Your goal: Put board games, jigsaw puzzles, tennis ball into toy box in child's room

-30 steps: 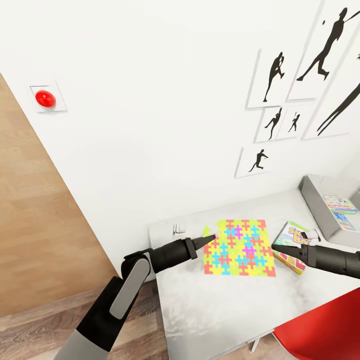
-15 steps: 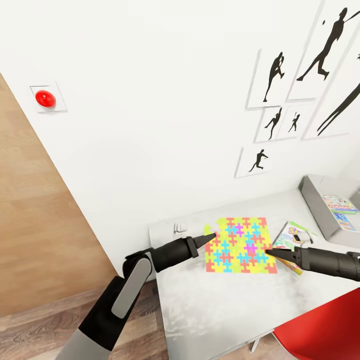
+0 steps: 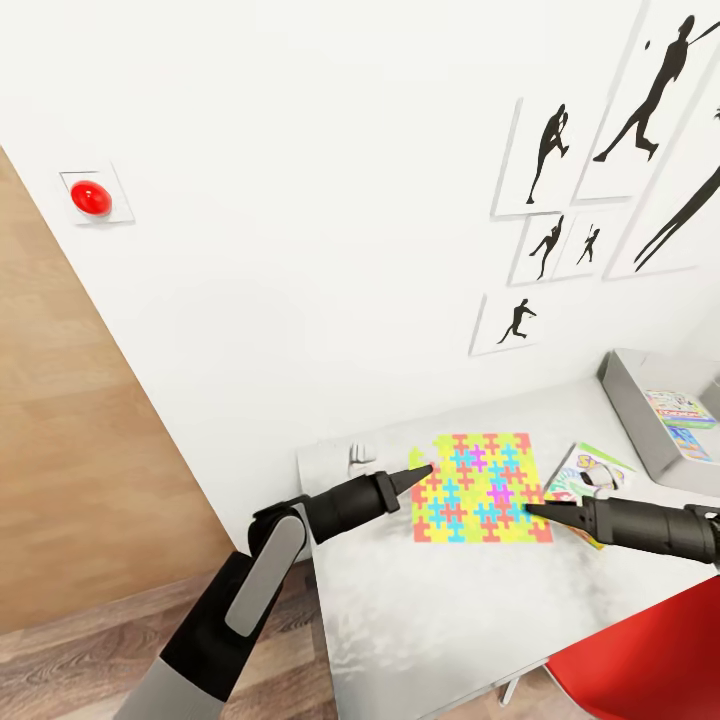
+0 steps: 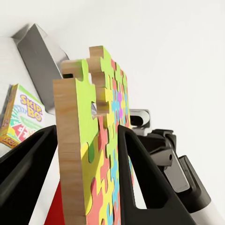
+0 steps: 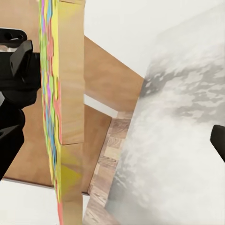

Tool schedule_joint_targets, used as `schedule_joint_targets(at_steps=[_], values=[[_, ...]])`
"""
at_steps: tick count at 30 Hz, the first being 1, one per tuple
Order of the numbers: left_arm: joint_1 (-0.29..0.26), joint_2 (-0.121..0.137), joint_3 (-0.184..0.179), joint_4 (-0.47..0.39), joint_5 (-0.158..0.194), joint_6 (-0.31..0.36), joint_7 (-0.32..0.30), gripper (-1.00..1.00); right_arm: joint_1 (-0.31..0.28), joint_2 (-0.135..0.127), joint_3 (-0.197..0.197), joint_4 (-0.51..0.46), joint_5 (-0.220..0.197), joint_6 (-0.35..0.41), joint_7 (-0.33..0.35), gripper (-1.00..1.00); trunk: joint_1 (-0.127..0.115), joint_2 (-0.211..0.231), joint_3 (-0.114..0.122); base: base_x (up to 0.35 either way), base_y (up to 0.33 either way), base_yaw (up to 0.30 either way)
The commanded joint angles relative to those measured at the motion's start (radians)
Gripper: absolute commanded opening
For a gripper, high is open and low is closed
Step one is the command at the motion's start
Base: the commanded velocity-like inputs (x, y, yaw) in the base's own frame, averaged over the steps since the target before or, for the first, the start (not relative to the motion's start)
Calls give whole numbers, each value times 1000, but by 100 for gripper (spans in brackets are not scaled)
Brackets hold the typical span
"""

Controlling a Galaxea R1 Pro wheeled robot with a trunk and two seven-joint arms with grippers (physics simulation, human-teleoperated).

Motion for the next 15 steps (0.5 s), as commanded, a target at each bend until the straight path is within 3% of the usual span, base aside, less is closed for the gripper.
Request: schedule_joint_targets(at_steps=[1, 13, 14, 15], values=[[-1, -1, 0, 0, 8, 8, 3, -100, -1, 0, 1, 0, -2, 6, 2, 100, 0, -1, -1, 0, 0, 0], [-3, -11, -40, -1, 14, 7, 11, -100, -1, 5, 4, 0, -1, 6, 2, 100, 0, -1, -1, 0, 0, 0], [-3, -11, -42, -1, 14, 7, 11, -100, -1, 5, 4, 0, -1, 6, 2, -100, 0, -1, -1, 0, 0, 0], [-3, -11, -44, -1, 14, 7, 11, -100, -1, 5, 4, 0, -1, 6, 2, -100, 0, -1, -1, 0, 0, 0]])
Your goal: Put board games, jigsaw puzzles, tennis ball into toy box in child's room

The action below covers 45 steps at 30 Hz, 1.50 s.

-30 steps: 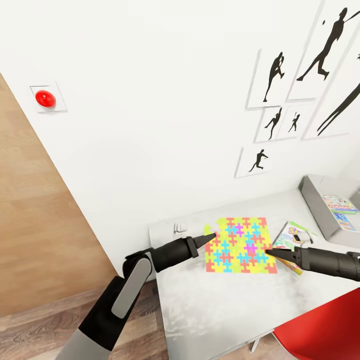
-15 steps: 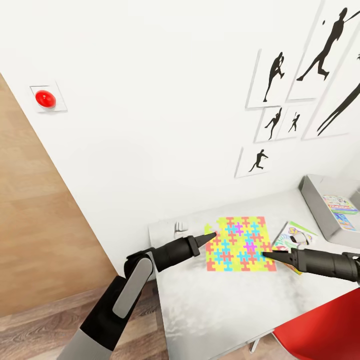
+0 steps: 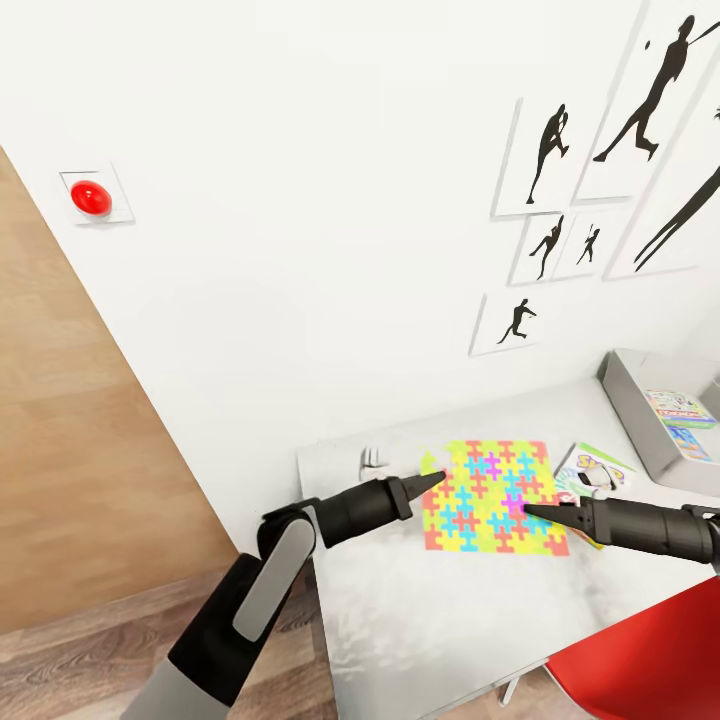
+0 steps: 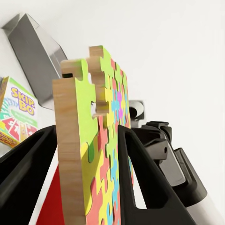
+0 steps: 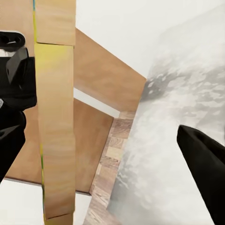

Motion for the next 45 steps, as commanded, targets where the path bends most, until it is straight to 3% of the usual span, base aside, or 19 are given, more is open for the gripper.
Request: schedule_joint_targets(at_steps=[1, 45], values=[[-1, 0, 0, 0, 14, 11, 0, -100, -1, 0, 0, 0, 3, 6, 1, -100, 0, -1, -2, 0, 0, 0], [-1, 0, -6, -8, 14, 12, 1, -100, -1, -2, -4, 0, 3, 6, 1, -100, 0, -1, -2, 0, 0, 0]])
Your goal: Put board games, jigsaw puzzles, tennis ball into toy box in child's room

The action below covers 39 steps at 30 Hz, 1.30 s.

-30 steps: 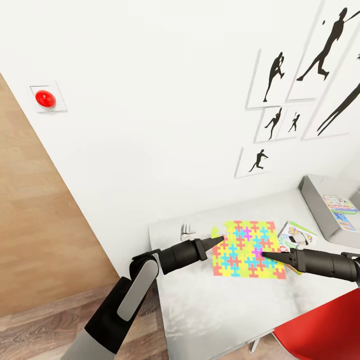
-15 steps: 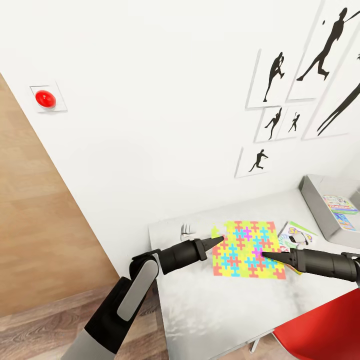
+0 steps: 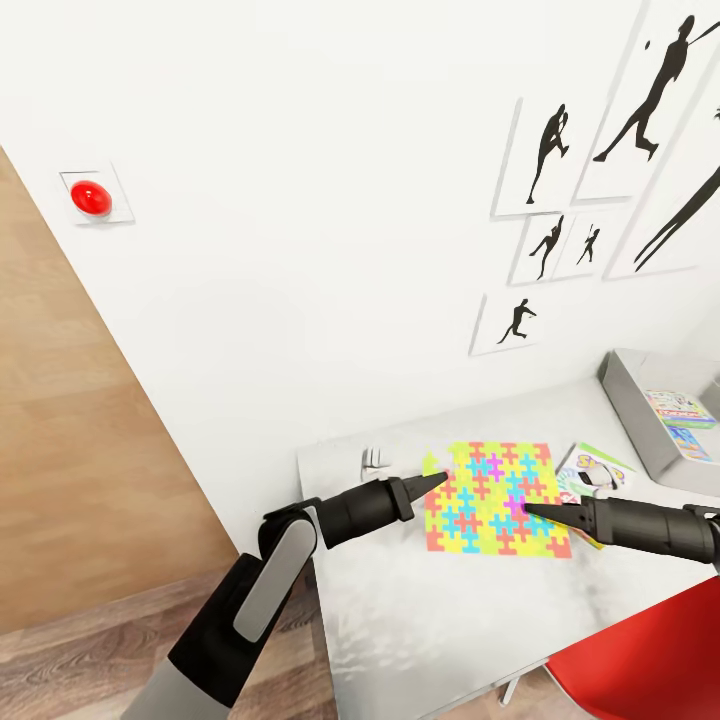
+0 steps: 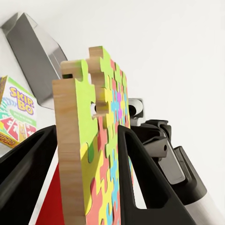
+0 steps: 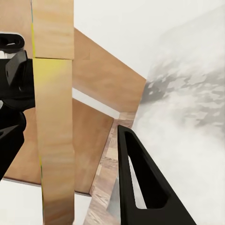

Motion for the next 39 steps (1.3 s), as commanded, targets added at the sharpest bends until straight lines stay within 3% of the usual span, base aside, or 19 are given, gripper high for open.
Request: schedule_joint_targets(at_steps=[1, 12, 13, 39], values=[[-1, 0, 1, -2, 18, 11, 0, -100, -1, -1, 0, 0, 6, 6, 0, -100, 0, -1, -1, 0, 0, 0], [-1, 1, 1, -4, 18, 12, -1, -100, -1, 0, 0, 0, 5, 6, 0, -100, 0, -1, -1, 0, 0, 0], [-1, 1, 1, -4, 18, 12, -1, 100, -1, 0, 0, 0, 5, 6, 0, -100, 0, -1, -1, 0, 0, 0], [-2, 0, 0, -4, 17, 13, 0, 100, -1, -3, 0, 0, 5, 6, 0, -100, 0, -1, -1, 0, 0, 0]])
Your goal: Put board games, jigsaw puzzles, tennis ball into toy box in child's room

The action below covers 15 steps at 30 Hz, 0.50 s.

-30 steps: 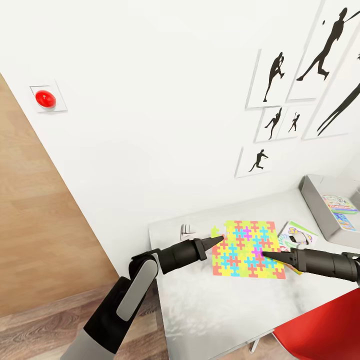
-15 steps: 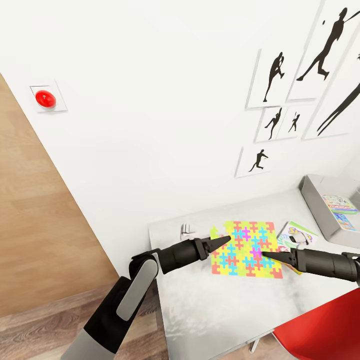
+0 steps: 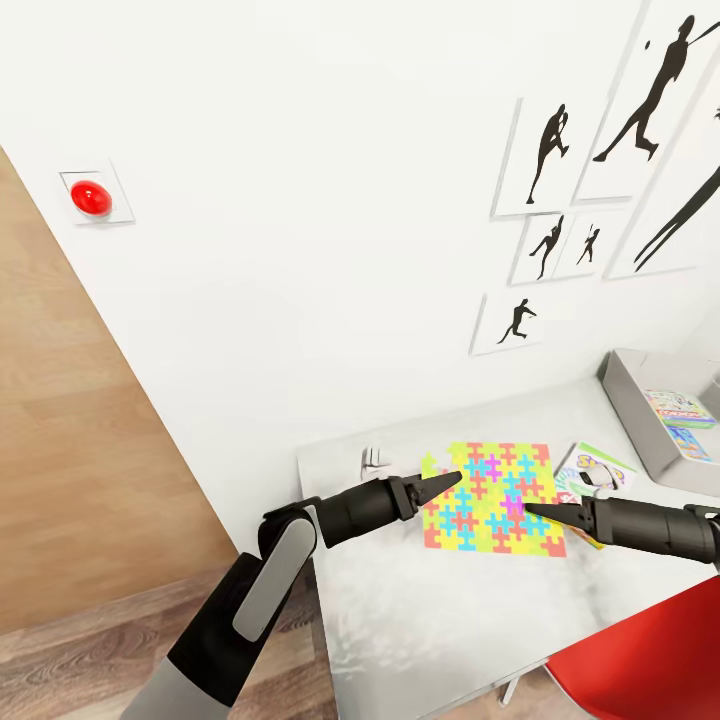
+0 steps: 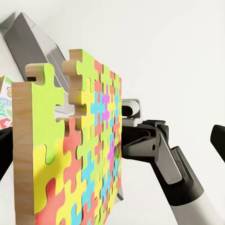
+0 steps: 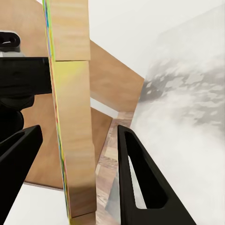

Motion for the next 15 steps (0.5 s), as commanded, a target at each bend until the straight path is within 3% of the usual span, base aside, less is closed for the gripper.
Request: schedule_joint_targets(at_steps=[1, 15], values=[[-1, 0, 1, 0, 8, 8, 1, 100, -1, 0, 0, 0, 0, 6, 1, -100, 0, -1, -1, 0, 0, 0], [-1, 0, 1, 1, 3, 8, 1, 100, -1, -3, -1, -1, 0, 6, 1, -100, 0, -1, -1, 0, 0, 0]])
